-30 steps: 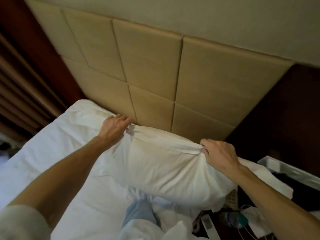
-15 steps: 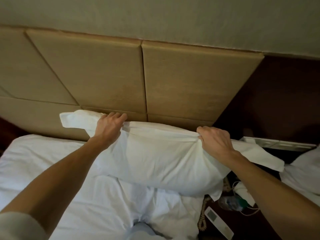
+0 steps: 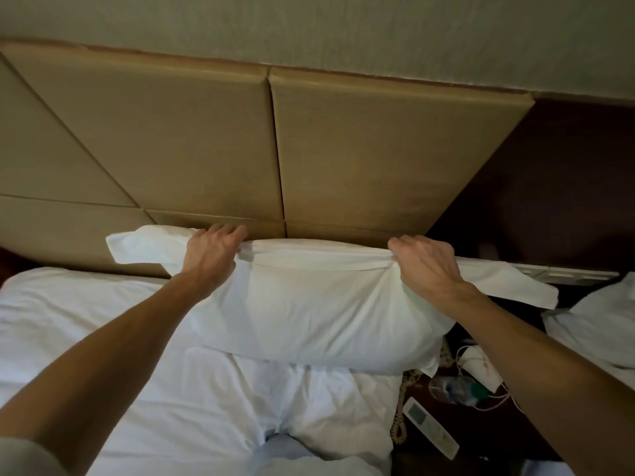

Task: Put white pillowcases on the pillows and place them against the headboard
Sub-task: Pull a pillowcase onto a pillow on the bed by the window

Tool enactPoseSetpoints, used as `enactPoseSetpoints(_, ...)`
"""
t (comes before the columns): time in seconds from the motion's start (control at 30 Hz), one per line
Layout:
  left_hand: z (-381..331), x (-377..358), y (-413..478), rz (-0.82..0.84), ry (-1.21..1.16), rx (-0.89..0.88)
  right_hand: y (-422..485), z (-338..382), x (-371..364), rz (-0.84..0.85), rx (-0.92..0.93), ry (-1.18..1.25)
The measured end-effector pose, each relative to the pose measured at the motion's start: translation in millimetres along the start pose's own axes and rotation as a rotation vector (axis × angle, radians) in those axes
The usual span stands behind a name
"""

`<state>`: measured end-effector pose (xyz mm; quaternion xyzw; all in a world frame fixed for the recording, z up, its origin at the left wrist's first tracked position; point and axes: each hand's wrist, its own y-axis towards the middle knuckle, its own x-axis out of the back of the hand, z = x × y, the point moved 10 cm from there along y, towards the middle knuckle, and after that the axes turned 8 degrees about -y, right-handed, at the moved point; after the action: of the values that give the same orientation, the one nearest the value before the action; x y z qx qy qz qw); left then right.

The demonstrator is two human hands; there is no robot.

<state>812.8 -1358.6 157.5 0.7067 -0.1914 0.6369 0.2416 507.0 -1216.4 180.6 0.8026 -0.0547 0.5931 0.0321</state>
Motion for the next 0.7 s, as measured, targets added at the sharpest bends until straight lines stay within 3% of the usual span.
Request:
enactPoseSetpoints(0.17, -3.8, 13.0, -4.1, -0.034, 0.001, -0.011, 2.9, -13.6, 20.2, -0.054, -0.01, -0.015)
enactPoseSetpoints(0.4, -30.5, -10.6, -5.0, -0.002, -0.01, -0.008, -12.8, -16.2, -11.7, 0.058, -0.031, -0.013)
enactPoseSetpoints(0.6, -50.7, -0.3, 3.9, -0.038, -0.023, -0.126, -28.9, -43.6, -13.6, 0.071, -0.077, -0.062)
enactPoseSetpoints(0.7, -54.6, -3.6, 7.1, -0.043, -0.034, -0.097, -26.5, -50.3, -17.5, 0.071, -0.11, -0.079)
